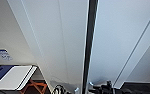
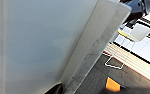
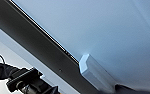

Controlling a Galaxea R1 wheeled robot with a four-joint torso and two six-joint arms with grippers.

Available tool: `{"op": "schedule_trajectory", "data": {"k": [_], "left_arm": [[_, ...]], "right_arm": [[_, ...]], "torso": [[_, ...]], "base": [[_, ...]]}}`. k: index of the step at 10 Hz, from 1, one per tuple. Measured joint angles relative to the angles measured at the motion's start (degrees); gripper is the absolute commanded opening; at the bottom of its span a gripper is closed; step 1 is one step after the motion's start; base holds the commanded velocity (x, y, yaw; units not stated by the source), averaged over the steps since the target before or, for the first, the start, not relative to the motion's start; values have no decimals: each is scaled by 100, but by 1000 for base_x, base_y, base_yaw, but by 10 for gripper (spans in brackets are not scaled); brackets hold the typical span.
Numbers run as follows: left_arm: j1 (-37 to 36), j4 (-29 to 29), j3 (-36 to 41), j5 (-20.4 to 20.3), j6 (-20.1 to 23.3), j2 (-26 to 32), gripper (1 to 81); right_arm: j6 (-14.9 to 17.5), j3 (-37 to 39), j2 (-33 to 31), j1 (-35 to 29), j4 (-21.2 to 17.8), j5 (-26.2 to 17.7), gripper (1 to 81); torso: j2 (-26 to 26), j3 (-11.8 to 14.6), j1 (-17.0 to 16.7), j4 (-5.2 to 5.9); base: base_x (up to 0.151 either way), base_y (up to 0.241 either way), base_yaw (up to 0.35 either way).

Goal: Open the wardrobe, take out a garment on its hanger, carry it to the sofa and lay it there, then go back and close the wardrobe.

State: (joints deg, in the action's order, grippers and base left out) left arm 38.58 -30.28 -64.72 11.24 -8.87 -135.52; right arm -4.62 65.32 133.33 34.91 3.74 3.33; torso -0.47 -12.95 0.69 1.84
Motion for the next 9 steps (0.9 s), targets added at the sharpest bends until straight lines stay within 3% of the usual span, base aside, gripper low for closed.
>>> {"op": "schedule_trajectory", "data": {"k": [5, 9], "left_arm": [[162, 0, 183, -256, 63, 179, 811], [265, 2, 417, -265, 76, 413, 811]], "right_arm": [[30, -55, -41, 135, 210, 144, 811], [9, -366, -295, 257, 271, 15, 811]], "torso": [[0, 0, 0, 0], [0, 2, 0, 0]], "base": [[0, 0, 0], [0, 0, 0]]}}
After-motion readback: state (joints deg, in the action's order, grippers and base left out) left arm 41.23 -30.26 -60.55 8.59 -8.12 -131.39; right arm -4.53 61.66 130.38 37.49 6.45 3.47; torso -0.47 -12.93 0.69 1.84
